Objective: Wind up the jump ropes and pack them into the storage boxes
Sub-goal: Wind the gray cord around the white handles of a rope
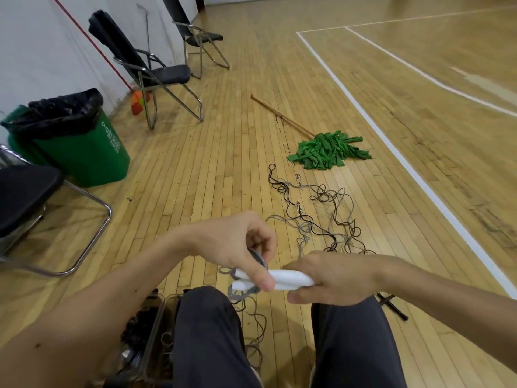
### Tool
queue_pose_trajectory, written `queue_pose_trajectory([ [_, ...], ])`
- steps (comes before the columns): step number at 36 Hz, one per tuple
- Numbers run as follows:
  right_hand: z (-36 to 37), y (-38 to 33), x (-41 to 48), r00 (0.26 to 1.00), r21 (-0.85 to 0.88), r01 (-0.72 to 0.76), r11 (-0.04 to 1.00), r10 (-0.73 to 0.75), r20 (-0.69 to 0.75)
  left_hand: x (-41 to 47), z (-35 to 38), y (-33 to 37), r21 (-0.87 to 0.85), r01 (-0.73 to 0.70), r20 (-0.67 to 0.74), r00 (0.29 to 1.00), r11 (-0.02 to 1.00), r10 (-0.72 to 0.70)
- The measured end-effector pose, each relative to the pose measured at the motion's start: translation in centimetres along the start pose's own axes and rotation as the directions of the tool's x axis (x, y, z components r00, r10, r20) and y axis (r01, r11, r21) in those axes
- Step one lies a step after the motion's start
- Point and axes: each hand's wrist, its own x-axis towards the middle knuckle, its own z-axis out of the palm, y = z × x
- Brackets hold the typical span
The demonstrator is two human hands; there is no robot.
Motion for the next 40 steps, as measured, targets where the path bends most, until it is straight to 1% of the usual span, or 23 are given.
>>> queue_pose_trajectory([
  [6, -0.3, -0.4, -0.6, 0.989, 0.115, 0.107, 0.988, -0.094, -0.113, 0.2, 0.2, 0.6, -0.241, -0.141, -0.061, 0.990, 0.960, 0.130],
  [10, -0.3, -0.9, -0.7, 0.972, 0.170, 0.157, 0.973, -0.122, -0.200, 0.4, 0.6, 0.7, -0.381, -0.198, -0.142, 0.978, 0.903, 0.155],
  [14, -0.4, -0.9, -0.8, 0.956, 0.194, 0.176, 0.965, -0.120, -0.269, 1.0, 1.0, 0.1, -0.434, -0.259, -0.247, 0.955, 0.863, 0.163],
  [19, -0.1, -1.0, -0.8, 0.929, 0.236, 0.207, 0.949, -0.115, -0.351, 1.3, 1.5, -0.1, -0.466, -0.287, -0.301, 0.941, 0.837, 0.156],
  [20, 0.0, -0.9, -0.7, 0.922, 0.254, 0.214, 0.943, -0.108, -0.372, 1.5, 1.6, -0.4, -0.464, -0.292, -0.324, 0.934, 0.836, 0.147],
  [23, 0.1, -0.7, -0.4, 0.895, 0.313, 0.230, 0.922, -0.074, -0.439, 2.1, 2.0, -0.8, -0.383, -0.291, -0.438, 0.893, 0.877, 0.106],
  [26, 0.4, -0.6, 0.0, 0.863, 0.348, 0.260, 0.901, -0.054, -0.503, 2.2, 2.1, -0.9, -0.415, -0.333, -0.480, 0.870, 0.847, 0.107],
  [28, 0.3, -0.8, 0.1, 0.841, 0.358, 0.285, 0.889, -0.053, -0.538, 2.2, 2.4, -0.4, -0.398, -0.290, -0.498, 0.865, 0.870, 0.060],
  [31, 0.0, -0.6, 0.1, 0.782, 0.360, 0.325, 0.875, -0.035, -0.622, 2.0, 3.0, 0.7, -0.360, -0.200, -0.585, 0.809, 0.911, -0.054],
  [33, -0.1, -0.2, 0.3, 0.751, 0.357, 0.325, 0.876, -0.009, -0.660, 2.2, 3.3, 0.9, -0.367, -0.150, -0.603, 0.790, 0.918, -0.112],
  [35, 0.0, 0.3, 0.5, 0.734, 0.350, 0.304, 0.886, 0.017, -0.679, 2.3, 3.4, 0.9, -0.343, -0.125, -0.610, 0.783, 0.931, -0.120],
  [37, 0.3, 0.7, 0.9, 0.716, 0.349, 0.288, 0.892, 0.041, -0.696, 2.3, 3.4, 0.7, -0.294, -0.121, -0.621, 0.779, 0.948, -0.093],
  [40, 0.6, 1.5, 1.2, 0.700, 0.395, 0.277, 0.876, 0.097, -0.707, 2.2, 3.4, 0.4, -0.297, -0.090, -0.611, 0.783, 0.950, -0.117],
])
